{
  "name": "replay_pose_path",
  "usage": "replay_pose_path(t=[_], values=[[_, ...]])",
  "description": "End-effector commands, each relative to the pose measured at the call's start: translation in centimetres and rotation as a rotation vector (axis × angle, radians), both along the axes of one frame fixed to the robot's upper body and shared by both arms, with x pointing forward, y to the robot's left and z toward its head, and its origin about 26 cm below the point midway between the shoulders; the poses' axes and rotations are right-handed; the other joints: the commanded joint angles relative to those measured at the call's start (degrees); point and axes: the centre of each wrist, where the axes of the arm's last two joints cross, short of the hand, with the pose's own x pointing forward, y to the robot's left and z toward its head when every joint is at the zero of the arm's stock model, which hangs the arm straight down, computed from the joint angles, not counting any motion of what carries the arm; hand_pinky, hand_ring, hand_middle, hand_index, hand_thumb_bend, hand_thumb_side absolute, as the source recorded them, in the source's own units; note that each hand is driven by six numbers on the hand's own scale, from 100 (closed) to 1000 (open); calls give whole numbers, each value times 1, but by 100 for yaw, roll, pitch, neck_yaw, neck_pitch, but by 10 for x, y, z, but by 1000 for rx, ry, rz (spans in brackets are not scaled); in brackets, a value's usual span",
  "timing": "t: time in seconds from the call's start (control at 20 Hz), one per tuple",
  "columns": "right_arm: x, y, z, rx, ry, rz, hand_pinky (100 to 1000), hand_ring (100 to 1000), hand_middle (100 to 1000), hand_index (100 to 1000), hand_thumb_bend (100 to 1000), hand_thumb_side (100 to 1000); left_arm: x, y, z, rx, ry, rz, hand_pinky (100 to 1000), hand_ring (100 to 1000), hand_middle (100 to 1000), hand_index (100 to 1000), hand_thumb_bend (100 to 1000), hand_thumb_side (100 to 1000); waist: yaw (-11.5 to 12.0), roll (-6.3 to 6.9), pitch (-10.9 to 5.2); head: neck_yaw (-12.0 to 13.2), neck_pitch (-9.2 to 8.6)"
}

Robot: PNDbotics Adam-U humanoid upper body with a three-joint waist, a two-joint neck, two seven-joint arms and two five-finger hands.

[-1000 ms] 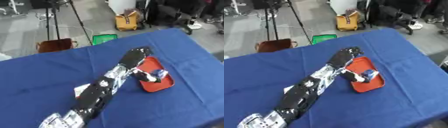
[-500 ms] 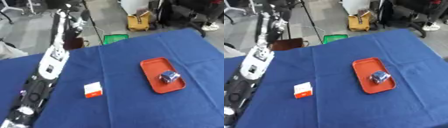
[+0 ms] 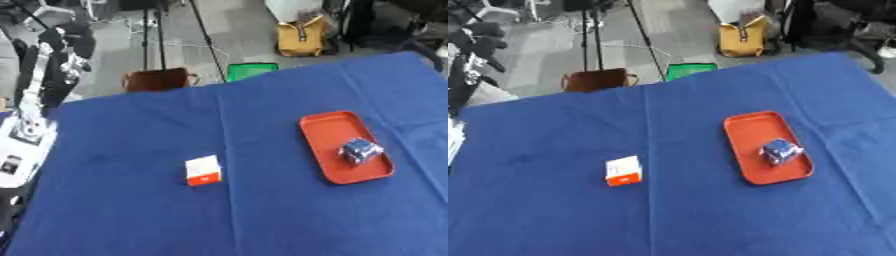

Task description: Pick up objects on the table and place them in the box.

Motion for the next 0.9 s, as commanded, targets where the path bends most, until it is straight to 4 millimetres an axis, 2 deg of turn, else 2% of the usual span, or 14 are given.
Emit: replay_pose_path(t=[0.05, 0.15, 0.2, 0.4, 0.9], values=[[-3, -3, 8, -34, -20, -8, 611, 709, 667, 837, 549, 532, -8, 5, 13, 82, 24, -6, 463, 688, 690, 807, 742, 788, 22, -36, -86, 11, 110], [-3, -3, 7, -35, -18, -7, 611, 709, 667, 837, 549, 532, -11, 5, 12, 95, 41, -8, 463, 688, 690, 807, 742, 788, 29, -40, -91, 13, 127], [-3, -3, 7, -35, -17, -6, 611, 709, 667, 837, 550, 531, -12, 4, 11, 104, 58, -13, 467, 683, 682, 803, 755, 732, 34, -45, -97, 11, 144], [-3, -3, 6, -35, -13, -6, 611, 709, 667, 837, 550, 531, -14, 4, 10, 128, 96, -23, 466, 672, 655, 791, 707, 721, 39, -42, -110, 5, 157], [-4, -4, 6, -30, -13, -13, 611, 709, 667, 837, 551, 531, -14, 3, 10, 146, 132, -40, 469, 667, 649, 762, 715, 673, 14, -33, -101, -66, 112]])
